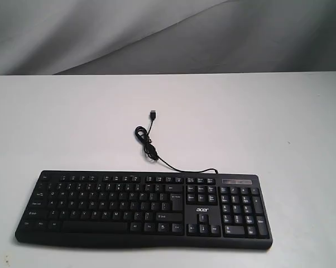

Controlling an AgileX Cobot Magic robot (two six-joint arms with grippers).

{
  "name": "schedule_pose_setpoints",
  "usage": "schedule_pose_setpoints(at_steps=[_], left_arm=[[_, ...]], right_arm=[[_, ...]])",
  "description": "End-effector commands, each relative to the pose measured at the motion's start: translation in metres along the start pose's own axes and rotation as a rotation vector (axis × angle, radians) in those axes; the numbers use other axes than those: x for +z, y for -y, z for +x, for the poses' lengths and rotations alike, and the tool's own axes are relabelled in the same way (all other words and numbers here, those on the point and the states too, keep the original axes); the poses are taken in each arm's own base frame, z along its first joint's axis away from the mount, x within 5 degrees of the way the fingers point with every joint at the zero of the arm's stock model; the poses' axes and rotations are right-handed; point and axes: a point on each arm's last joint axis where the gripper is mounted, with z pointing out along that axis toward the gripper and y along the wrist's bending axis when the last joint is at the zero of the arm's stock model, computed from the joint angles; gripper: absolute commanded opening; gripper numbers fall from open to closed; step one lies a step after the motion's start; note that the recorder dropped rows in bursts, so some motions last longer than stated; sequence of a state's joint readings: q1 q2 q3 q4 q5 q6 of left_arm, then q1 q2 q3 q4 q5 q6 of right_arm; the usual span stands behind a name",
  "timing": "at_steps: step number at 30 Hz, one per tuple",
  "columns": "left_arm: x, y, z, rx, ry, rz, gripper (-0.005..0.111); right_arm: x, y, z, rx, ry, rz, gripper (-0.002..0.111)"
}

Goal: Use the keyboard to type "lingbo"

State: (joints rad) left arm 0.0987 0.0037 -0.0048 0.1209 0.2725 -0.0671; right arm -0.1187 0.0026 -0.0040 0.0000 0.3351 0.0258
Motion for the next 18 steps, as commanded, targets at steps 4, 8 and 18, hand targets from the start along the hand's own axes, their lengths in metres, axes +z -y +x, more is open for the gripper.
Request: schedule_pose_setpoints(at_steps=[4, 8, 18], left_arm=[[0.000, 0.000, 0.001, -0.006, 0.006, 0.001, 0.001], [0.000, 0.000, 0.001, -0.006, 0.006, 0.001, 0.001], [0.000, 0.000, 0.001, -0.006, 0.006, 0.001, 0.001]], right_arm=[[0.000, 0.000, 0.001, -0.011, 0.000, 0.007, 0.000], [0.000, 0.000, -0.001, -0.012, 0.024, 0.006, 0.000], [-0.015, -0.001, -0.050, -0.014, 0.592, -0.009, 0.000]])
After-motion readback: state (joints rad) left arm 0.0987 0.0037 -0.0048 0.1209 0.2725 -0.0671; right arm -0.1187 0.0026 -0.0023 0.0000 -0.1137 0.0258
